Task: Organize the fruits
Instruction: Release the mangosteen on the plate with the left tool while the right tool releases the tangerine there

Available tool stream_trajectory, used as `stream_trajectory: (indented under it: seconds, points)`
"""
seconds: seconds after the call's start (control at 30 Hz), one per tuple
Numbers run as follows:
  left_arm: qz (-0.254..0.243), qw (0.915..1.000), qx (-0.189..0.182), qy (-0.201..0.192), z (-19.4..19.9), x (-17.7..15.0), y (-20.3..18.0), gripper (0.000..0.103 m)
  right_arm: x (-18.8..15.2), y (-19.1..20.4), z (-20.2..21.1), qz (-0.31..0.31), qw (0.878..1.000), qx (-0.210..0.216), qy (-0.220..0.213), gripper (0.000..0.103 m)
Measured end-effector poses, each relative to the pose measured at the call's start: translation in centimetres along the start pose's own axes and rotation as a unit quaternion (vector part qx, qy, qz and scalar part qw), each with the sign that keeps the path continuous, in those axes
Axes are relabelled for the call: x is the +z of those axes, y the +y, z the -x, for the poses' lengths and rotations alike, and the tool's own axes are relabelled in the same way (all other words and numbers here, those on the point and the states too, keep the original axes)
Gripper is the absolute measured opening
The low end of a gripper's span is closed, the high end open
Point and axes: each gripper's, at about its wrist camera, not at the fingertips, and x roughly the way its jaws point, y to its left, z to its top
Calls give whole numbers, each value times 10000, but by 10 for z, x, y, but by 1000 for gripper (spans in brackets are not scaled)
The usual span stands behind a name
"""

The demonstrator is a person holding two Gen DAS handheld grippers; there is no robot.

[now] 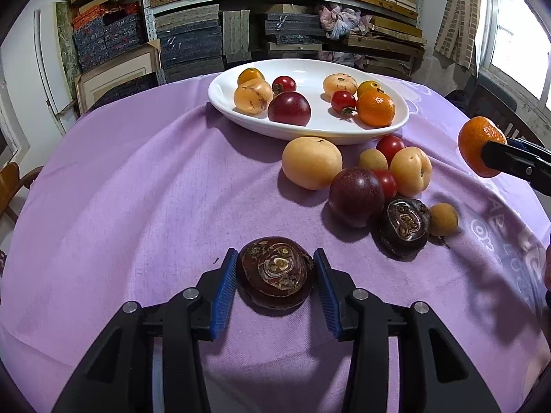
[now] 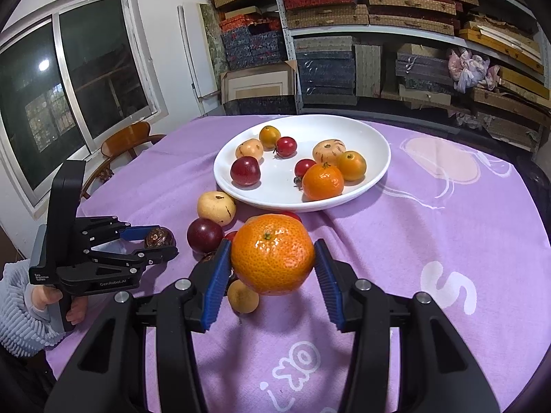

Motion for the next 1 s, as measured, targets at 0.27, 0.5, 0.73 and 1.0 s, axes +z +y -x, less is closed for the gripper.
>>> stream_trajectory:
  seconds: [0.27,0.5,0.73,1.0]
  points:
    - [-101,9974,113,-702,27,74,-7,45,16,-5,-3,29,9998,-185,-54,48]
    - [-144,9979,126,-614,-24,174,-25,45,79,-14,-40,249,9980,-584,54,48]
    - [258,9995,60,190,-114,224,-18,45,93,5,-103,572,9968,-288,472,48]
    - [186,9992,45,361,-143,227,-17,69,86,11,-143,810,9935,-304,743,48]
